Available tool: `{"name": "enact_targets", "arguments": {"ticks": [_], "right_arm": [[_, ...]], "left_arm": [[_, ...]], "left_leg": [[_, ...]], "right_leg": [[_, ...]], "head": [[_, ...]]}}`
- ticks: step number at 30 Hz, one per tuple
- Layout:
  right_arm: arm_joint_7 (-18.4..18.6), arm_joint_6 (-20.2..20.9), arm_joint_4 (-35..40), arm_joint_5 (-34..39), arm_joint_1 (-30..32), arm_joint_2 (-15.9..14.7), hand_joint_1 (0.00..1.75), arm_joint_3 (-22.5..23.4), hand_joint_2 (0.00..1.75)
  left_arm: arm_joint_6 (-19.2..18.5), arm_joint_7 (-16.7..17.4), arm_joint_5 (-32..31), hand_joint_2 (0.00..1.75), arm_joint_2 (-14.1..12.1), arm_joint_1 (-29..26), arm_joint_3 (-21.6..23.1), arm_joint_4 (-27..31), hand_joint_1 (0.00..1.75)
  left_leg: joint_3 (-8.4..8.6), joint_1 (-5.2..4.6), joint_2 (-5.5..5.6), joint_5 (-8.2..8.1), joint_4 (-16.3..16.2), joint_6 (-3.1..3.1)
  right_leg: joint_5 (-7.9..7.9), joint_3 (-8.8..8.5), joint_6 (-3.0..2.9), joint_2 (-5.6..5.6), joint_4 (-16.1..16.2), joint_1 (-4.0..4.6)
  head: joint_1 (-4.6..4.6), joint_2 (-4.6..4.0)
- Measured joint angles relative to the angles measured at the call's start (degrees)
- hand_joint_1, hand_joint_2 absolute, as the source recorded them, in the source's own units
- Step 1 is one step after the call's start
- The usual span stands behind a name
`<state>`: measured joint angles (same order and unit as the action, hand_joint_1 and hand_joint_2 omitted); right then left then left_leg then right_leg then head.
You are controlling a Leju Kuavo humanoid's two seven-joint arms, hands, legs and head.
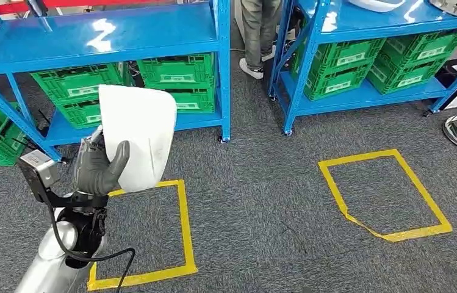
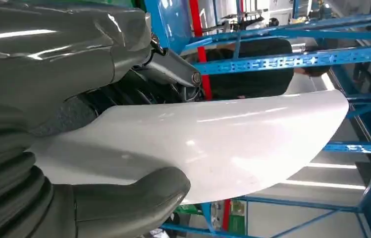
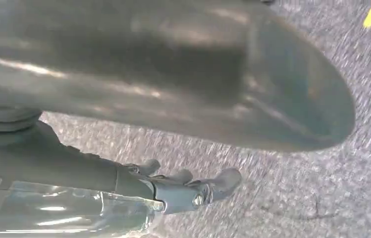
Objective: Take the parts from the cabinet and place them on the table.
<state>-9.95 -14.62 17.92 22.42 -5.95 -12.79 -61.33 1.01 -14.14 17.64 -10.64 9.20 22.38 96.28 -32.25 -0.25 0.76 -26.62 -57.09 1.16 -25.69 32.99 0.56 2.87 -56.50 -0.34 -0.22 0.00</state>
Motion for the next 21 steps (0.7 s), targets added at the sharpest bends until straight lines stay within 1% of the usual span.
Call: {"name": "enact_targets", "arguments": {"ticks": [1,2,3,4,5,6,7,8,9,10,11,12,13,14,15,17,18,19,20,21], "right_arm": [[0.0,-0.09,0.0,-0.33,-0.06,0.13,0.0,0.04,0.0],[0.02,-0.15,0.0,-0.57,-0.02,0.09,0.0,0.04,0.0],[0.02,-0.37,0.0,-0.57,0.03,0.0,0.0,0.09,0.0],[0.02,-0.74,0.0,-0.52,0.13,-0.09,0.0,0.26,0.0],[-0.02,-1.07,0.0,-0.5,0.11,-0.11,0.0,0.37,0.0],[-0.02,-1.31,0.0,-0.37,0.14,-0.11,0.0,0.44,0.0],[-0.02,-1.62,0.0,-0.26,0.3,-0.11,0.0,0.57,0.0],[-0.02,-1.77,0.0,-0.26,0.57,-0.02,0.0,0.72,0.0],[-0.02,-1.88,0.0,-0.22,0.8,0.07,0.0,0.87,0.0],[-0.02,-1.92,0.0,-0.15,0.94,0.07,0.0,0.96,0.0],[-0.02,-1.94,0.0,-0.11,1.05,0.04,0.0,1.2,0.0],[-0.02,-1.97,-0.02,-0.11,1.12,0.0,0.0,1.4,0.0],[-0.02,-1.97,-0.04,-0.11,1.2,-0.04,0.0,1.49,0.0],[0.0,-1.94,-0.09,-0.11,1.21,0.13,0.0,1.49,0.0],[-0.13,-1.95,-0.18,-0.11,1.43,0.06,0.0,1.57,0.0],[-0.28,-1.97,-0.24,-0.24,1.92,0.07,0.0,1.68,0.0],[-0.35,-1.97,-0.26,-0.31,2.02,0.04,0.0,1.68,0.0],[-0.39,-1.97,-0.26,-0.44,1.98,0.0,0.0,1.7,0.0],[-0.44,-1.97,-0.28,-0.57,2.03,-0.22,0.0,1.73,0.0],[-0.44,-1.94,-0.28,-0.57,2.17,-0.26,0.0,1.73,0.0]], "left_arm": [[-0.04,0.09,0.0,1.75,-0.02,0.06,0.09,-0.02,1.75],[-0.22,0.13,0.02,1.75,-0.02,0.39,0.17,-0.02,1.75],[-0.44,0.22,0.02,1.75,0.04,0.73,0.26,-0.02,1.75],[-0.57,0.31,0.04,1.75,0.26,1.07,0.39,-0.11,1.75],[-0.88,0.35,0.07,1.75,0.33,1.33,0.42,-0.15,1.75],[-1.03,0.59,0.26,1.75,0.28,1.46,0.44,-0.26,1.75],[-1.07,0.77,0.53,1.75,0.37,1.46,0.5,-0.5,1.75],[-1.14,0.92,0.55,1.75,0.44,1.5,0.7,-0.81,1.75],[-1.18,0.94,0.57,1.75,0.55,1.49,0.87,-1.14,1.75],[-1.2,0.98,0.57,1.75,0.61,1.49,1.03,-1.38,1.75],[-1.25,0.98,0.63,1.75,0.66,1.55,1.11,-1.57,1.75],[-1.27,0.98,0.79,1.75,0.68,1.76,1.24,-1.79,1.75],[-1.33,0.98,0.92,1.75,0.76,2.01,1.38,-1.97,1.75],[-1.35,0.96,0.98,1.75,0.74,2.09,1.44,-1.99,1.75],[-1.33,0.98,1.16,1.75,0.77,2.13,1.57,-2.1,1.75],[-0.81,0.87,1.71,1.75,0.72,1.85,1.75,-2.1,1.75],[-0.44,0.87,1.84,1.75,0.72,1.6,1.77,-2.1,1.75],[-0.24,0.85,1.88,1.75,0.7,1.31,1.77,-2.1,1.75],[0.02,0.79,1.95,1.75,0.59,1.3,1.77,-2.05,1.75],[0.11,0.74,2.01,1.75,0.59,1.25,1.77,-2.05,1.75]], "left_leg": [[-0.2,-0.27,0.01,0.03,-0.4,0.67],[-0.15,-0.28,-0.08,0.22,-0.02,1.1],[0.34,0.09,-0.11,1.08,1.47,1.74],[0.75,0.34,-0.22,1.65,2.26,1.93],[0.67,0.45,-0.2,1.93,2.5,2.35],[0.44,0.45,-0.18,1.99,2.5,2.36],[0.27,0.42,-0.12,2.05,2.49,2.31],[0.06,0.42,0.09,2.19,2.46,2.2],[-0.06,0.46,0.36,2.31,2.45,2.04],[-0.11,0.54,0.61,2.39,2.41,1.89],[-0.19,0.7,0.99,2.42,2.26,1.72],[-0.33,0.88,1.43,2.37,1.87,1.4],[-0.69,0.89,1.78,2.1,1.11,0.9],[-1.21,0.63,2.22,1.92,0.62,0.36],[-1.52,0.6,2.43,1.95,0.3,0.05],[-1.69,0.92,3.03,2.34,0.39,-0.52],[-1.87,1.05,3.35,2.28,0.23,-0.74],[-2.09,1.16,2.02,1.48,-0.55,-0.97],[-3.04,1.09,0.49,-0.38,-2.98,-1.25],[-5.0,1.2,-0.18,-2.95,-7.41,-1.47]], "right_leg": [[0.32,0.02,0.61,-0.02,0.25,-0.38],[0.56,-0.12,0.94,-0.04,0.69,-0.27],[0.59,-0.22,1.15,-0.12,0.92,0.25],[-0.16,0.53,1.09,-1.16,-0.02,0.17],[-1.84,1.66,0.84,-1.69,-2.73,0.11],[-3.83,3.65,0.68,-1.93,-7.07,-0.07],[-5.86,5.93,0.66,-2.02,-12.18,-0.35],[-7.27,7.8,0.92,-2.06,-16.47,-0.59],[-7.31,8.08,1.49,-2.1,-17.5,-0.87],[-6.57,7.07,2.12,-2.11,-15.87,-1.17],[-4.85,4.4,3.04,-2.1,-11.29,-1.53],[-2.82,1.05,3.89,-1.97,-5.43,-1.85],[-1.68,-1.91,4.42,-0.63,-0.07,-2.36],[-2.25,-1.94,3.65,0.31,-0.19,-1.75],[-2.03,-1.94,2.69,-0.56,-0.21,-1.86],[-1.89,-1.85,1.95,-1.13,-0.46,-1.42],[-1.72,-1.84,1.59,-1.53,-0.37,-1.69],[-1.59,-1.86,1.23,-2.03,-0.3,-1.87],[-1.57,-1.84,0.75,-2.31,-0.3,-1.79],[-1.6,-1.78,0.43,-2.82,-0.3,-1.56]], "head": [[-0.07,0.0],[-0.11,0.0],[-0.07,0.0],[0.0,0.0],[0.11,0.0],[0.04,0.0],[0.04,0.0],[0.02,0.0],[0.07,0.0],[0.04,0.0],[0.04,0.0],[0.02,0.0],[0.09,0.0],[0.13,0.0],[-0.07,0.0],[0.0,0.0],[0.02,0.0],[-0.02,0.0],[-0.24,0.0],[-0.17,0.0]]}}
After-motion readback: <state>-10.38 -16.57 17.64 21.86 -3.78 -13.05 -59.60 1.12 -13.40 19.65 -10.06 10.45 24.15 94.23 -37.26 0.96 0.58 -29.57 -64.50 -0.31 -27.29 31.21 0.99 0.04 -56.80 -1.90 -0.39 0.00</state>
